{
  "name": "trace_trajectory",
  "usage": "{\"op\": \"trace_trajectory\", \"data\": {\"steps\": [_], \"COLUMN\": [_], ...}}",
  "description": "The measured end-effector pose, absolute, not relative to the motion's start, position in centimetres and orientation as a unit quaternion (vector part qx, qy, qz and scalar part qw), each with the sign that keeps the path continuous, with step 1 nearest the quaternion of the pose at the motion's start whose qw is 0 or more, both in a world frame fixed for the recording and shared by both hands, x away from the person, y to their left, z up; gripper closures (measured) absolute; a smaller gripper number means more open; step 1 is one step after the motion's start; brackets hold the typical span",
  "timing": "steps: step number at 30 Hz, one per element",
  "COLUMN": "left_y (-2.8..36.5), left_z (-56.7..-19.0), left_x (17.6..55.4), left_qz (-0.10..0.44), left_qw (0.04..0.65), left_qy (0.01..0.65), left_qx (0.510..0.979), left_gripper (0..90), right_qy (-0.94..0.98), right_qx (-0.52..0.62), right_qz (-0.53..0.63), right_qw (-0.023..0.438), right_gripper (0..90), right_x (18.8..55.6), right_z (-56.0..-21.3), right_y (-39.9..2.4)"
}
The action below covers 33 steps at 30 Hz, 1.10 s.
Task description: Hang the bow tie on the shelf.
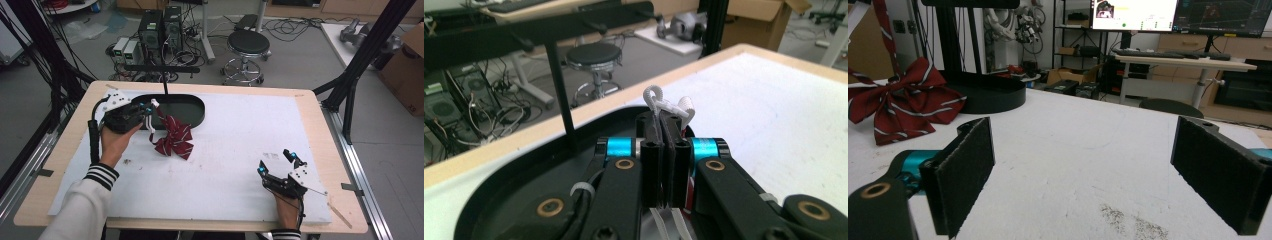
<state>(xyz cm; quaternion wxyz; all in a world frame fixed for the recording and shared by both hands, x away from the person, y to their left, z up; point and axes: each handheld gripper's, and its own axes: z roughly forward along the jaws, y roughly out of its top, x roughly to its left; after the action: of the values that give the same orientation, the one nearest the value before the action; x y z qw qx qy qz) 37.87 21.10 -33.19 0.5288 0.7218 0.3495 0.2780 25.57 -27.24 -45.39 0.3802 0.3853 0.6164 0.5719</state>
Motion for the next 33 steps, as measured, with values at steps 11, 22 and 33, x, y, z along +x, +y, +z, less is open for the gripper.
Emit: {"op": "trace_trajectory", "data": {"steps": [11,22,33], "left_y": [21.5,21.0,21.2], "left_z": [-31.6,-29.3,-28.1], "left_x": [41.2,44.3,47.4], "left_qz": [0.299,0.321,0.343], "left_qw": [0.544,0.542,0.520], "left_qy": [0.355,0.356,0.369], "left_qx": [0.699,0.690,0.690], "left_gripper": [87.5,87.4,87.4], "right_qy": [0.616,0.616,0.616], "right_qx": [0.386,0.387,0.388], "right_qz": [0.572,0.572,0.572], "right_qw": [0.380,0.379,0.377], "right_gripper": [9.4,9.4,9.4], "right_x": [25.6,25.6,25.6], "right_z": [-45.4,-45.4,-45.4], "right_y": [-27.2,-27.3,-27.3]}}
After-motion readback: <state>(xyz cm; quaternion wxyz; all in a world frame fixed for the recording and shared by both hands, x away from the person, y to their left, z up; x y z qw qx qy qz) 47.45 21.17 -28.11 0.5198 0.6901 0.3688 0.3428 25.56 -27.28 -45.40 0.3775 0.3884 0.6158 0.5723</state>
